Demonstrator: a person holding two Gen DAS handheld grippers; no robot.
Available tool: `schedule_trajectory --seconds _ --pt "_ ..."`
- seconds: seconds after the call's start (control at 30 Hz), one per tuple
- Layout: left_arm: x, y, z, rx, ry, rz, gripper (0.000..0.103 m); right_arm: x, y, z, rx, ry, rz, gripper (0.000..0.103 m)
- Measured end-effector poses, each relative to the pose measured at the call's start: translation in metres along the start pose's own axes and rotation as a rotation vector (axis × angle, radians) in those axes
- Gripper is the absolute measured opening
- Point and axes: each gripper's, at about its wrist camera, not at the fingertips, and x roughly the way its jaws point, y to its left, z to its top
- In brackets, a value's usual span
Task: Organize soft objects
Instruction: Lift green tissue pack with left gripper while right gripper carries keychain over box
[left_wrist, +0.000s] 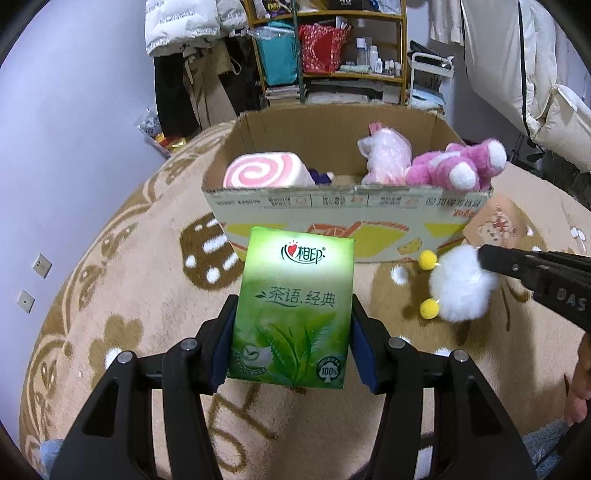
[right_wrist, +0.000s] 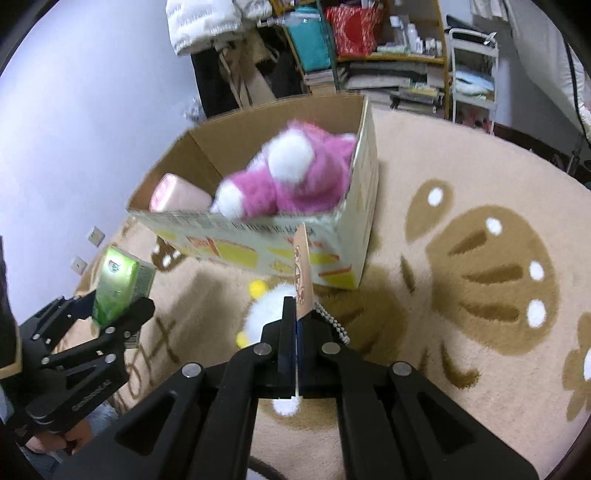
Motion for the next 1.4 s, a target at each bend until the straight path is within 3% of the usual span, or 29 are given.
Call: schedule_trajectory --seconds 0.67,1.4 --pt "-0.057 0.016 0.038 -0.004 -0.208 0.035 0.054 -0.089 0.044 0.018 -0.065 -0.307 0.042 0.001" --pt "-0.048 0.014 0.112 0.051 -0.341 0.076 0.054 -0.079 0.05 0.08 -0.109 -0.438 -0.011 0.001"
